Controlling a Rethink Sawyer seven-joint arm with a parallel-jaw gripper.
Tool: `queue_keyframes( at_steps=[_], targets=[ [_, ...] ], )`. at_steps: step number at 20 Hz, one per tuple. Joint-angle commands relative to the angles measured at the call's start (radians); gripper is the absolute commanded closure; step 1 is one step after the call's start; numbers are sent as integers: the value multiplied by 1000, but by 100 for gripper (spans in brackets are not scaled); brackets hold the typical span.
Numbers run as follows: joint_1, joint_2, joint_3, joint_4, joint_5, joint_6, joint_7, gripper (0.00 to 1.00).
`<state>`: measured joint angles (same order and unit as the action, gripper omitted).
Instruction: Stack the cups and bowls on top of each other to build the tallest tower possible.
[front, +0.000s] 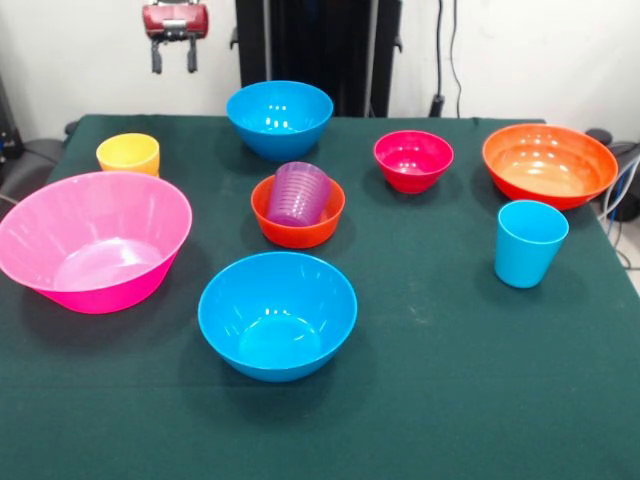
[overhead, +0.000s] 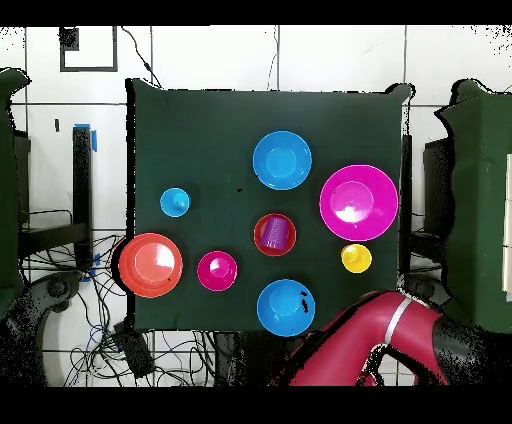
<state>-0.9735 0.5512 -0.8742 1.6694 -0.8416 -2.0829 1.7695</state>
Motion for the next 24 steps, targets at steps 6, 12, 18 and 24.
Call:
queue_keyframes(
  at_steps=[6,12,18,24],
  targets=[
    [-134,-54,137,-118,-440,119,795,0],
    [-261,6,161,-95,-488,156,642,0],
    [-387,95,182,-74,-504,158,501,0],
    [-459,196,227,-120,-522,163,468,0]
  ],
)
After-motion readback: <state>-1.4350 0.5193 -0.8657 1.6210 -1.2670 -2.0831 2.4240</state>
